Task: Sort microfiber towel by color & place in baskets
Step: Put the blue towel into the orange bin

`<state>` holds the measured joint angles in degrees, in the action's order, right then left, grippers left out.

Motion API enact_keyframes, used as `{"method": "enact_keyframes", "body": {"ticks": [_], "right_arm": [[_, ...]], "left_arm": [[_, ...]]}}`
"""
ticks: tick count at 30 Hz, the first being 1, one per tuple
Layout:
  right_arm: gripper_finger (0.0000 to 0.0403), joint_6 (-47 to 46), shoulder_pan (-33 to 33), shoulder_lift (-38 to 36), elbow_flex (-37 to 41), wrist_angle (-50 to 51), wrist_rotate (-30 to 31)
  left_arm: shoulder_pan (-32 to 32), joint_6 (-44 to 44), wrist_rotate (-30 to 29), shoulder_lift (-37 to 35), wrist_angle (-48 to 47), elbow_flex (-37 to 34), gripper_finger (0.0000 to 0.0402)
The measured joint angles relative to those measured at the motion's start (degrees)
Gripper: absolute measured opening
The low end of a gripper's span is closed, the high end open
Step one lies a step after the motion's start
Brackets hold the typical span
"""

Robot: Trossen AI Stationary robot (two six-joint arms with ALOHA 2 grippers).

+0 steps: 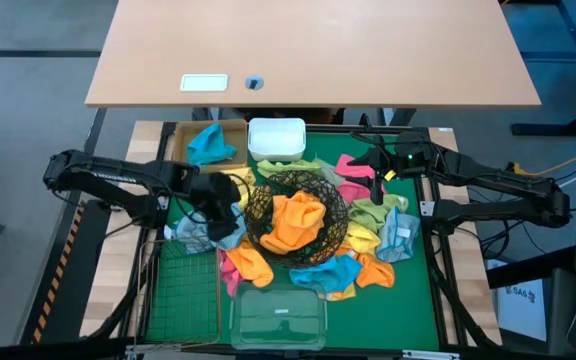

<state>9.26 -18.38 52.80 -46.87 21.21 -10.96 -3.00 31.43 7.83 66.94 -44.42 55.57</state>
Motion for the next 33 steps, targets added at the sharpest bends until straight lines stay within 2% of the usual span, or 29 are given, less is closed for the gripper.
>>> {"method": "enact_keyframes", "body": {"ticks": [7,13,25,30,33], "right_arm": [[0.0207,-0.02,0.01,0.02,0.0,0.0,-0.02],[0.0207,0.0,0.01,0.02,0.0,0.0,0.0],[0.0207,0.0,0.01,0.02,0.0,0.0,0.0],[0.0207,0.0,0.01,0.02,0.0,0.0,0.0],[0.0207,0.0,0.01,0.02,0.0,0.0,0.0]], "left_arm": [[-6.15,0.0,-5.58,3.63,1.7,0.0,0.0131],[-9.11,-0.01,-6.94,7.99,1.68,0.0,0.0131],[-9.71,0.06,-13.71,11.14,-0.41,0.0,0.0131],[-9.68,0.15,-13.58,11.14,-2.97,0.0,0.013],[-9.71,0.12,-13.75,11.14,-3.62,0.0,0.0113]]}}
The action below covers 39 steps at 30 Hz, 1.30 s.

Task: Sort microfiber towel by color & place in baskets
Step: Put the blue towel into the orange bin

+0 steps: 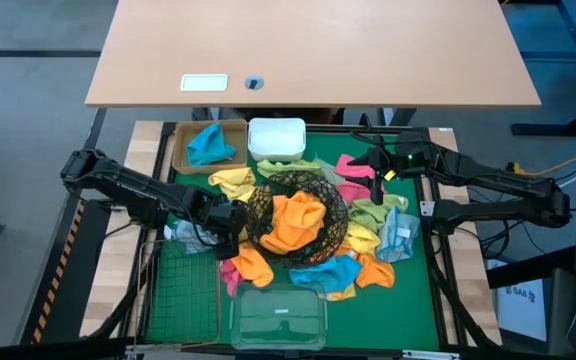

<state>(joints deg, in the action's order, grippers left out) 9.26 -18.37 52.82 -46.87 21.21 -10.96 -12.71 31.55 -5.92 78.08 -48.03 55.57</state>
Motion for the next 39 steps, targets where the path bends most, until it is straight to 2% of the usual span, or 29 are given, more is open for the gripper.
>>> {"method": "enact_keyframes", "body": {"ticks": [5,6,8,13,21,28,32,39], "right_arm": [[0.0207,0.0,0.0,0.0,0.0,0.0,0.0],[0.0207,0.0,0.0,0.0,0.0,-0.02,0.0],[0.0207,0.0,0.0,0.0,0.0,-0.02,0.0],[0.0207,-0.01,0.0,0.0,0.0,-0.02,0.0],[0.0207,0.0,-0.01,0.0,0.0,-0.02,0.0],[0.0207,0.0,-0.02,0.0,0.0,-0.03,0.0],[0.0207,0.0,-0.02,0.0,0.0,-0.04,0.0],[0.0207,0.0,-0.02,0.0,0.0,-0.04,0.01]], "left_arm": [[0.21,-0.11,-0.17,-0.13,0.05,0.0,0.002],[0.37,-0.04,0.33,-0.32,0.05,0.0,0.0011],[0.53,-0.12,0.39,-1.0,-0.35,0.39,0.0008],[1.41,-0.17,-4.24,-3.81,-5.52,5.42,0.0003],[5.63,-1.84,-16.91,-10.2,-14.6,16.82,0.0002],[11.93,-11.07,-28.57,-14.79,-14.24,26.99,0.0001],[15.93,-17.55,-33.37,-16.21,-12.27,32.37,0.0001],[23.76,-30.85,-35.57,-16.81,-2.03,37.97,0.0]]}}
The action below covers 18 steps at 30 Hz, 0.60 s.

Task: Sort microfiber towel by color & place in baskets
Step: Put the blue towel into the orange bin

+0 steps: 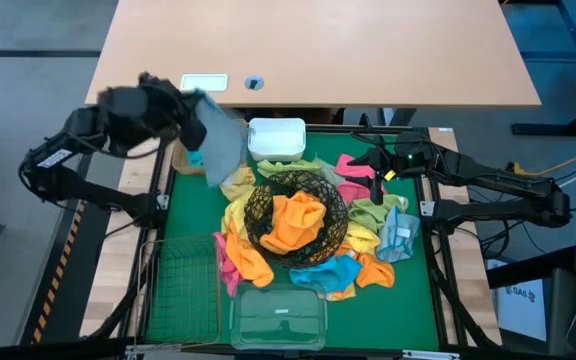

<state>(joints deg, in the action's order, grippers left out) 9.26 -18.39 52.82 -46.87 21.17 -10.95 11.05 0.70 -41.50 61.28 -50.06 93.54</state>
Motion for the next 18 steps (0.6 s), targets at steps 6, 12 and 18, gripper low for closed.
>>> {"method": "enact_keyframes", "body": {"ticks": [6,12,18], "right_arm": [[0.0207,0.0,0.0,0.0,0.0,0.0,-0.01],[0.0207,0.0,0.0,0.0,0.0,0.0,-0.01],[0.0207,0.0,0.0,0.0,0.0,0.0,-0.01]], "left_arm": [[6.75,-10.37,1.91,0.09,10.87,0.31,0.0],[13.53,-11.8,7.67,0.26,10.61,0.35,0.0],[19.08,-11.4,9.96,2.81,3.67,0.35,0.0]]}}
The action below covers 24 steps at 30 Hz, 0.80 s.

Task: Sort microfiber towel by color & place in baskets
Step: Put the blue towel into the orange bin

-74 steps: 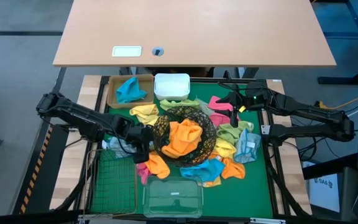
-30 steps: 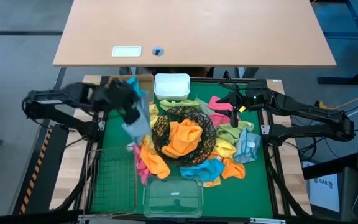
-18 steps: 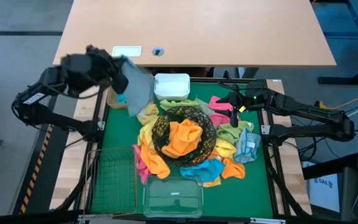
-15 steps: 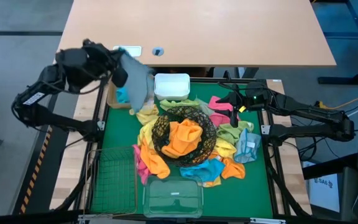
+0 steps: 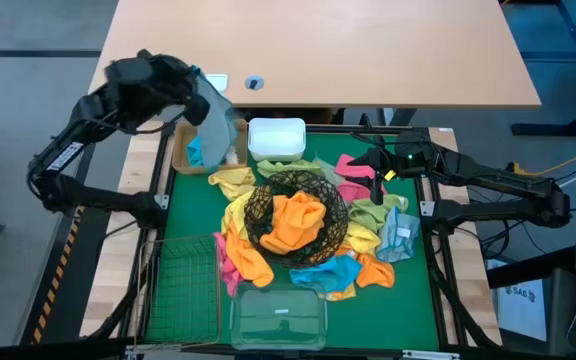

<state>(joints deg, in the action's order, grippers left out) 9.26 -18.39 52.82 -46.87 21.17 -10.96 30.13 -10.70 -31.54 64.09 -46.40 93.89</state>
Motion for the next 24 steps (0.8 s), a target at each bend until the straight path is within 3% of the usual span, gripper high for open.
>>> {"method": "enact_keyframes", "body": {"ticks": [11,18,24], "right_arm": [[0.0207,0.01,0.01,0.0,0.0,0.02,0.0],[0.0207,0.0,0.02,0.0,0.0,0.07,0.0],[0.0207,0.01,0.0,0.0,0.0,0.07,0.0]], "left_arm": [[10.96,-3.57,3.14,8.88,1.63,-0.02,0.0],[18.27,-4.9,15.54,9.8,11.1,-0.04,0.0],[20.68,-4.69,20.9,9.78,6.88,-0.07,0.0]]}}
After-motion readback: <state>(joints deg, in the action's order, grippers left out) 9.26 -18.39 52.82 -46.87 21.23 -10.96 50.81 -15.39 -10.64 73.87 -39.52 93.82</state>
